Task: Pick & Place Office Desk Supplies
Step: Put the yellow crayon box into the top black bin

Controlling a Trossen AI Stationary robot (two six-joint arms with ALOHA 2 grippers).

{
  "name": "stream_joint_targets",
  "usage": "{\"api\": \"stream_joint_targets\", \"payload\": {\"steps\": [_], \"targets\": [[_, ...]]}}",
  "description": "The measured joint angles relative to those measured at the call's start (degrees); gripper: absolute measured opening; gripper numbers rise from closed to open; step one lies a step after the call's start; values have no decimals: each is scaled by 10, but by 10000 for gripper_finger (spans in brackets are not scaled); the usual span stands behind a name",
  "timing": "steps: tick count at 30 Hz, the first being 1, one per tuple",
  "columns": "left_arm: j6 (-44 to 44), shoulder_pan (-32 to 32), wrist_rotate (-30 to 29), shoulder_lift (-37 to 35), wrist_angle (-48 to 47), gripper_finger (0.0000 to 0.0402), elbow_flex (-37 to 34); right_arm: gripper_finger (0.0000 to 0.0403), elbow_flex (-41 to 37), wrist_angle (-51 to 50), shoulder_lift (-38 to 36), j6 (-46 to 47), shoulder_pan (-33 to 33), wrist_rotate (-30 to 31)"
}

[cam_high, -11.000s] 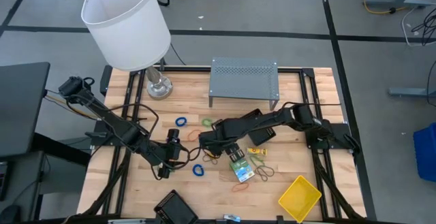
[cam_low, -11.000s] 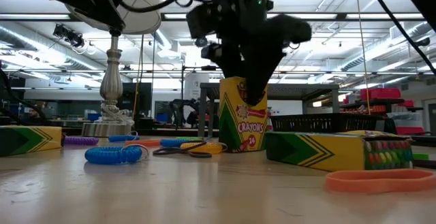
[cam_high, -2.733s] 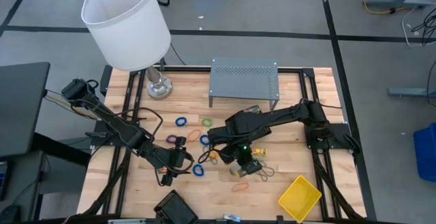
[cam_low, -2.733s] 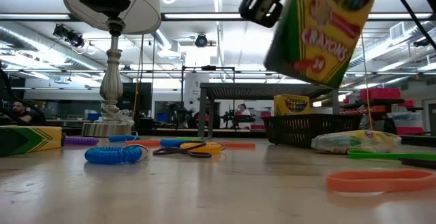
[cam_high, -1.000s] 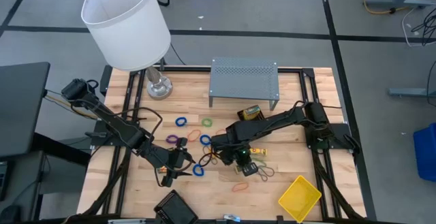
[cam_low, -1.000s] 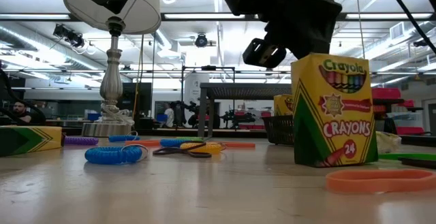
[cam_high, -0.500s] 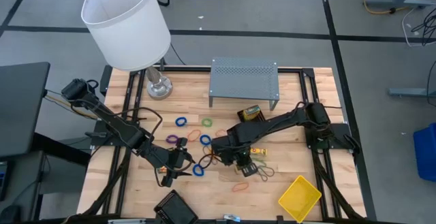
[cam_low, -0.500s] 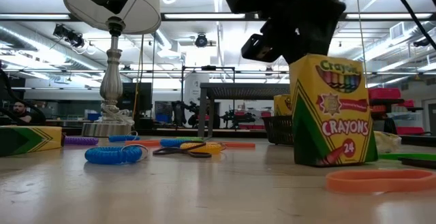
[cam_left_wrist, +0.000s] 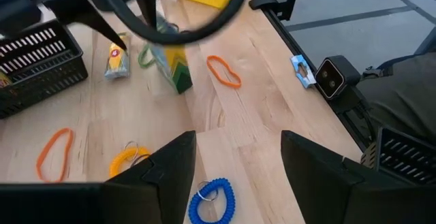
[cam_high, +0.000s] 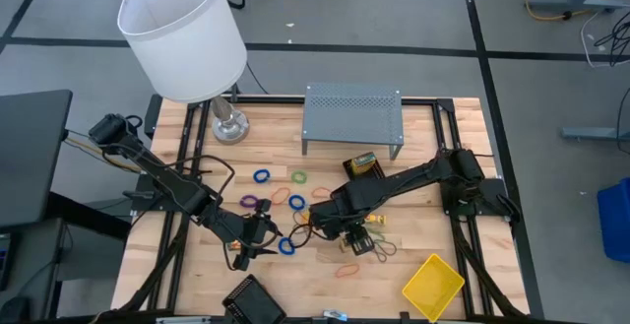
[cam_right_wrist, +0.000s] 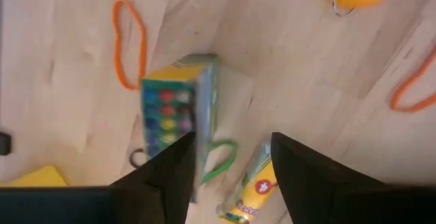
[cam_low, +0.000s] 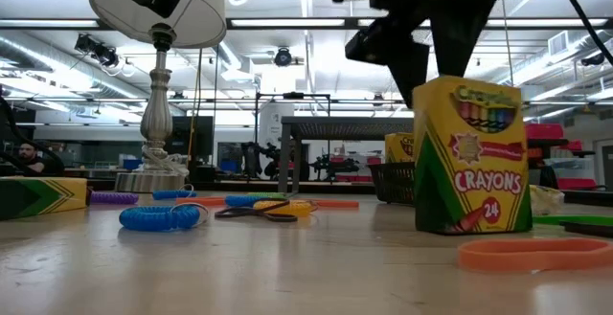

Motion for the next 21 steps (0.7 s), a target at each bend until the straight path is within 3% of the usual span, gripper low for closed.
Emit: {"api": "stream_joint_targets", "payload": {"steps": [8, 13, 21], "targets": [[2, 0, 0, 0, 4, 220, 0, 199, 63, -29, -5, 30, 20, -6], [3, 0, 0, 0, 4, 220, 0, 199, 53, -27, -6, 61, 46, -7], [11, 0, 0, 0, 4, 220, 0, 199, 4, -4, -6, 96, 73, 67]]}}
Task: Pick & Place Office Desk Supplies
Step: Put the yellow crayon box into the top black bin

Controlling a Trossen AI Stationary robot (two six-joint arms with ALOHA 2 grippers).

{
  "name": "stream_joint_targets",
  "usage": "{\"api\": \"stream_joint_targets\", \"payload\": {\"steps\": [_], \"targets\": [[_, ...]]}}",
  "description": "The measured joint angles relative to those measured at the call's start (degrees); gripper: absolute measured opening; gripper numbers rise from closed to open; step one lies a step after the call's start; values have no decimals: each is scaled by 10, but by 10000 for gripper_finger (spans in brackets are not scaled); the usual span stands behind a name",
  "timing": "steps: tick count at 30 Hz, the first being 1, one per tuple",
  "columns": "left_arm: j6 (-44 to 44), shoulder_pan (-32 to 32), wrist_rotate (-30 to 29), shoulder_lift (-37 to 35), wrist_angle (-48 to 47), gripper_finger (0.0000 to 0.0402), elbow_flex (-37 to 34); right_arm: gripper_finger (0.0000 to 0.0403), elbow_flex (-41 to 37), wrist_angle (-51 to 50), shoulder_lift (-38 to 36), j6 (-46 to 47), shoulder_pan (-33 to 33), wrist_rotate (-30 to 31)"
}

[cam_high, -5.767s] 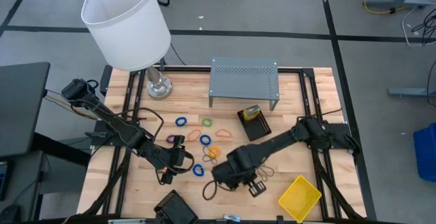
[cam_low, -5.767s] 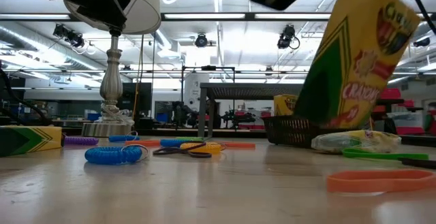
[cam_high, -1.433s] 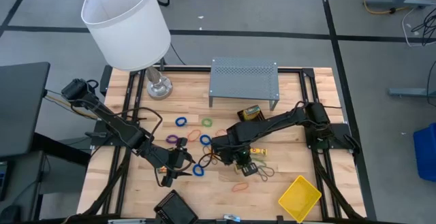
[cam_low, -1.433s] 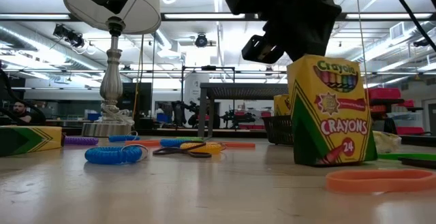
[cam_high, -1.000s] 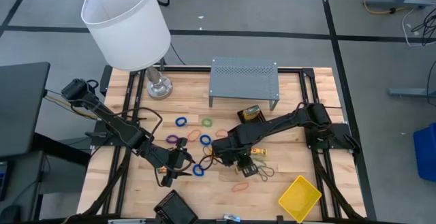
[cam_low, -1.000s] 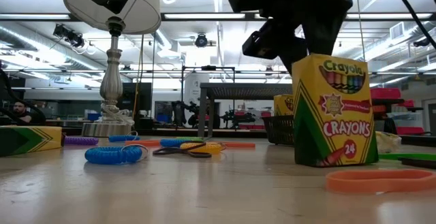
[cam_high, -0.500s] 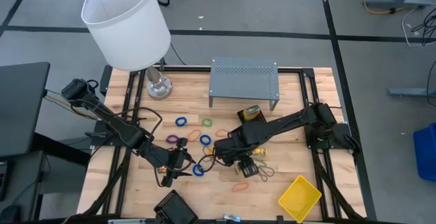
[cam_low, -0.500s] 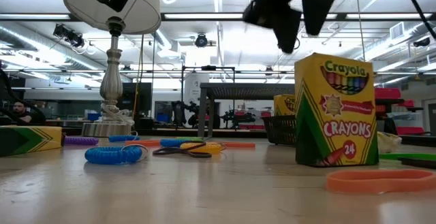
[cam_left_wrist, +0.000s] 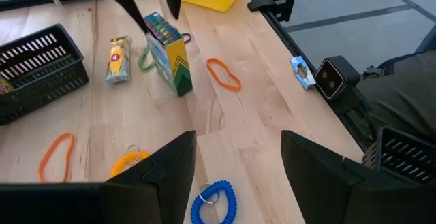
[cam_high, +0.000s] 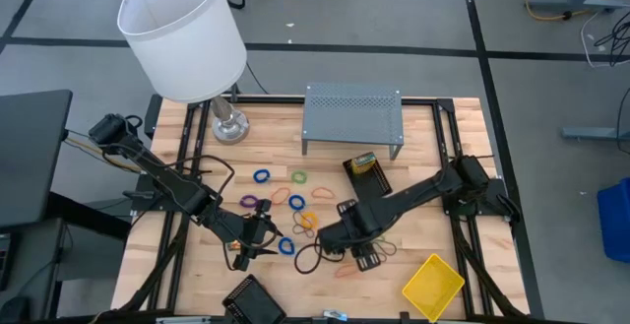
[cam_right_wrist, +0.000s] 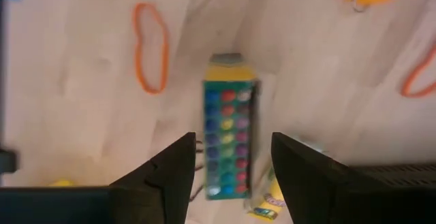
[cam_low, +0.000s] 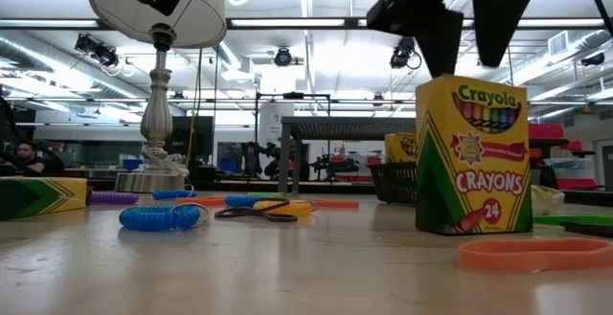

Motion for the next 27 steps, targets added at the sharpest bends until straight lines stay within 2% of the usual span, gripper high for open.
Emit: {"api": "stream_joint_targets", "payload": {"steps": [11, 27], "targets": [[-1, 0, 0, 0, 0, 220, 0, 199, -27, 32, -2, 4, 1, 4], [3, 0, -2, 0, 0, 220, 0, 200, -15, 20, -1, 3, 1, -9]]}}
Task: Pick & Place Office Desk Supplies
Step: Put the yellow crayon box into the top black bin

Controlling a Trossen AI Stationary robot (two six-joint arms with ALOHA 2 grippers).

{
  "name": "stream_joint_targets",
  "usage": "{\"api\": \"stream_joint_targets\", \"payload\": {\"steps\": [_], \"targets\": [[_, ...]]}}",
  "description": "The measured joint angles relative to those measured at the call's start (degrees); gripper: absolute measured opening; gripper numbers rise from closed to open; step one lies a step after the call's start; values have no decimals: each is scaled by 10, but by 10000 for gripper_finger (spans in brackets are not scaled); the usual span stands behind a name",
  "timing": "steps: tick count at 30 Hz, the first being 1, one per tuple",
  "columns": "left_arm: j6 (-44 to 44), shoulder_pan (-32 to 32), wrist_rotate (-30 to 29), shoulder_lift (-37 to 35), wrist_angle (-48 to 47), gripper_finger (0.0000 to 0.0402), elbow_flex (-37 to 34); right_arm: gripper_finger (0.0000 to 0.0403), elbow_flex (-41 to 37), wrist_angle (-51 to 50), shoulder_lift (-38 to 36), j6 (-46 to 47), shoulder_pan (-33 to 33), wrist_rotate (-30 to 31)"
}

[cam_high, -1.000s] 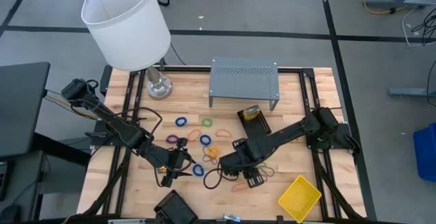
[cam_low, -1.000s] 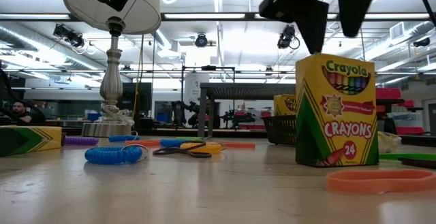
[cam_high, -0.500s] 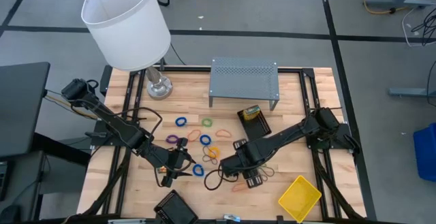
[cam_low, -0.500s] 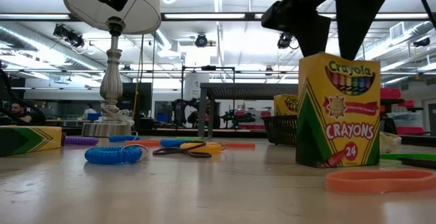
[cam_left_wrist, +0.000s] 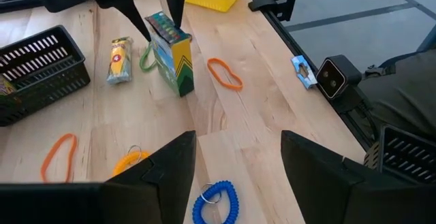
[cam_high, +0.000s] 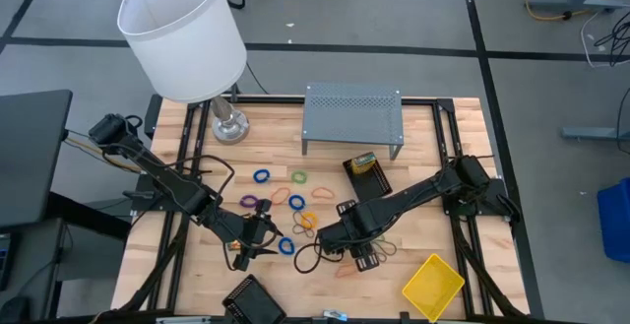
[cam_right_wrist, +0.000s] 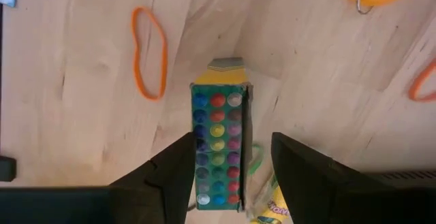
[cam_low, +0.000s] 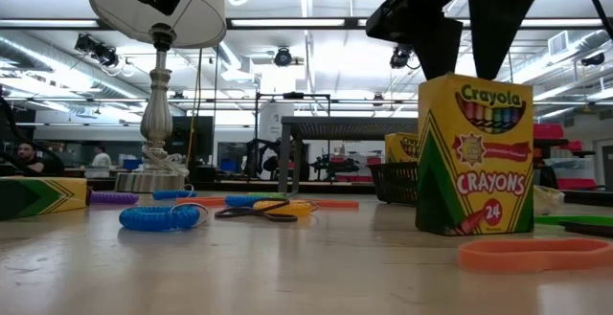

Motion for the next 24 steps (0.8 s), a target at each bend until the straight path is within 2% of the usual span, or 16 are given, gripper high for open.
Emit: {"api": "stream_joint_targets", "payload": {"steps": [11, 16, 24], "targets": [[0, 0, 0, 0, 0, 220, 0, 245, 1, -7, 0, 20, 1, -29], [1, 0, 0, 0, 0, 220, 0, 249, 1, -7, 0, 19, 7, -33], [1, 0, 1, 0, 0, 220, 0, 249, -20, 31, 1, 14, 6, 1]]}}
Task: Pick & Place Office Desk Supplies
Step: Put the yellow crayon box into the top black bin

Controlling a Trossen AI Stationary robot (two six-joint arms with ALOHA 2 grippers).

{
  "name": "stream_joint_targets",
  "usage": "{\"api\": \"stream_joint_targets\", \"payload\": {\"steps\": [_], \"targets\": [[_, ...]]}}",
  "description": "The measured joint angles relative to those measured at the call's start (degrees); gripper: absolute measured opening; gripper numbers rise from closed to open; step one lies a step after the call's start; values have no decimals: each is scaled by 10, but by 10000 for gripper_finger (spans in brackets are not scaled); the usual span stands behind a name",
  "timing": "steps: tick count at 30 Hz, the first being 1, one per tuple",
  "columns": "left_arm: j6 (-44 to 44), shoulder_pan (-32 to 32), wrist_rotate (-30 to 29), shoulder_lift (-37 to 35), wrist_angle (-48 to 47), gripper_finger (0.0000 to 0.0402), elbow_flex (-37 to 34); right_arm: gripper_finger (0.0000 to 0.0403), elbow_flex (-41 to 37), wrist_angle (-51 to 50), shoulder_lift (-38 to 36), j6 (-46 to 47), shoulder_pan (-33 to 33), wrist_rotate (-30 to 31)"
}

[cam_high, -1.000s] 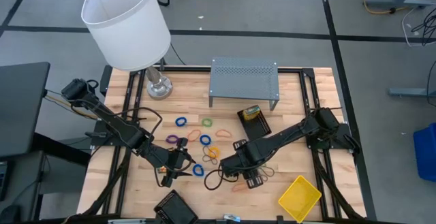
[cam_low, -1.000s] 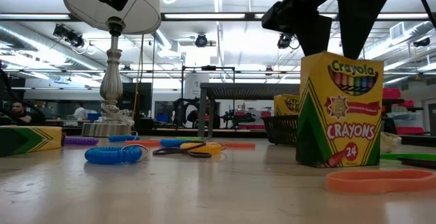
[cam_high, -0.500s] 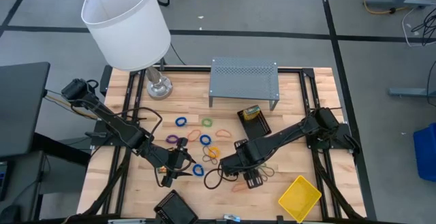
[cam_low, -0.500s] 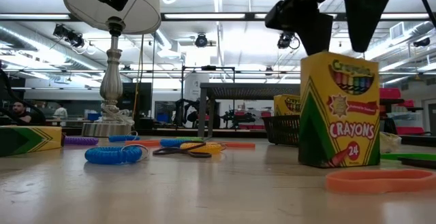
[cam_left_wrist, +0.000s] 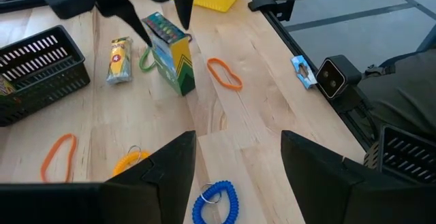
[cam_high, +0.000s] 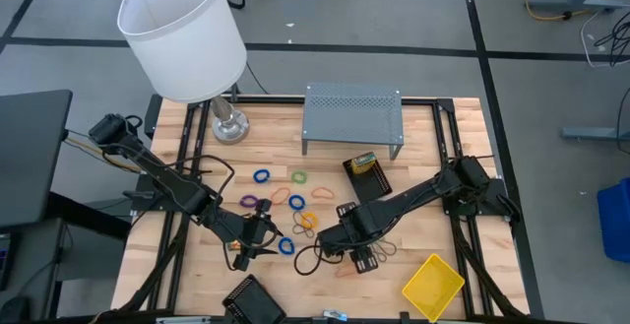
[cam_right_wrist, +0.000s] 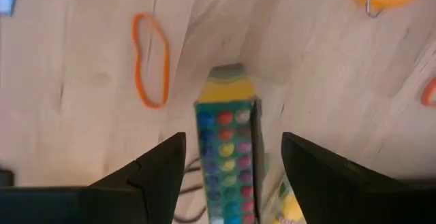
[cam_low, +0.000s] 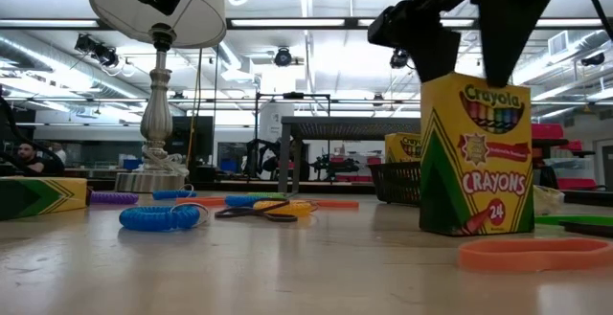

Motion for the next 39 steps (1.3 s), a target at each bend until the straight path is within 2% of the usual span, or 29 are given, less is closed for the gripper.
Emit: {"api": "stream_joint_targets", "payload": {"steps": [4, 8, 11, 15, 21, 31, 35, 39], "targets": [[0, 0, 0, 0, 0, 220, 0, 244, -17, 24, 0, -1, 0, 8], [0, 0, 0, 0, 0, 220, 0, 210, -35, 23, 0, -5, 3, 22], [0, 0, 0, 0, 0, 220, 0, 159, -38, 23, 0, -4, 7, 46], [0, 0, -1, 0, 0, 220, 0, 63, -38, 19, -1, -5, 11, 58], [-1, 0, -3, 0, 1, 220, 0, 61, -15, -32, 0, -1, 26, 114], [3, 0, -4, 0, 12, 220, 1, 61, 122, -232, -1, 43, 30, 244], [7, 0, -4, 0, 15, 220, 1, 61, 124, -224, -19, 23, 3, 257], [7, 0, -4, 0, 21, 220, 1, 61, 85, -226, -30, 11, -38, 275]]}}
